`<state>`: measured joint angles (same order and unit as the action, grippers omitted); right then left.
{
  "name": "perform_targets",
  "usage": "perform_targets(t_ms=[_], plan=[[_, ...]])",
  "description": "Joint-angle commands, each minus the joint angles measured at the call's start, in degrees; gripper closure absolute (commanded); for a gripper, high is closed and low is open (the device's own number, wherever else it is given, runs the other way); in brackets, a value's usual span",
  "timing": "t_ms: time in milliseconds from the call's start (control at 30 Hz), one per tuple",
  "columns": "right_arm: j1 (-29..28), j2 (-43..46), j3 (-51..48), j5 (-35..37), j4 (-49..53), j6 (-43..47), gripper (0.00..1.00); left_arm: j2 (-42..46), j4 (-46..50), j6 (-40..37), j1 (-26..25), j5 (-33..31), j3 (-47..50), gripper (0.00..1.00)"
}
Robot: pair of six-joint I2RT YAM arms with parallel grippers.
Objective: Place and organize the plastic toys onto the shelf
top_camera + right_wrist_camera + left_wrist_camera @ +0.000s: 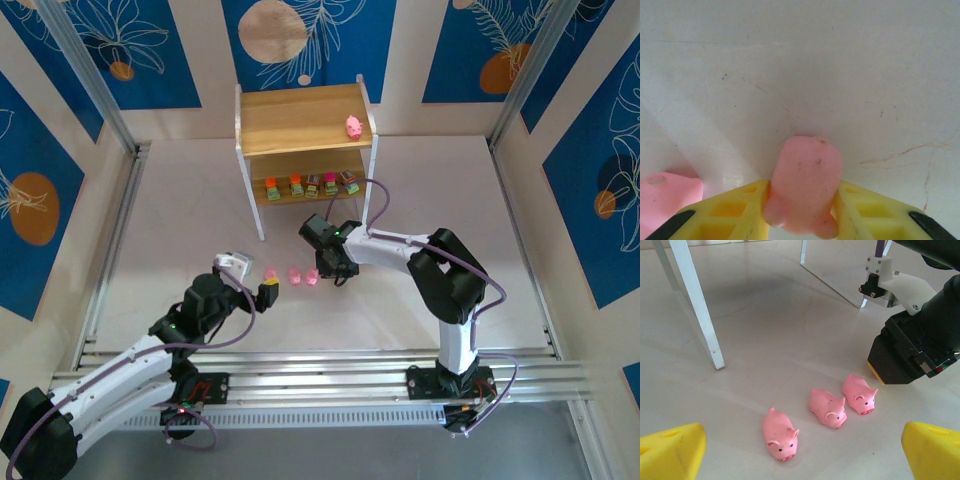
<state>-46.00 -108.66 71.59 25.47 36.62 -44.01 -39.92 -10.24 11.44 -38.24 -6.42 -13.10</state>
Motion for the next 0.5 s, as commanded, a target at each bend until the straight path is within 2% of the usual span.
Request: perform_targets(t_ms=[0,467], plan=[[0.21,0.64,0.54,0.58,1.21,0.49,0.68,0.33,-1.1,-0.36,0.69,-0.08,0.45,0.0],[-0.84,6.38,2.11,1.78,6.36,3.28,0.68,0.37,-1.1,-0.38,0.67,-0.09,0.45,0.0]])
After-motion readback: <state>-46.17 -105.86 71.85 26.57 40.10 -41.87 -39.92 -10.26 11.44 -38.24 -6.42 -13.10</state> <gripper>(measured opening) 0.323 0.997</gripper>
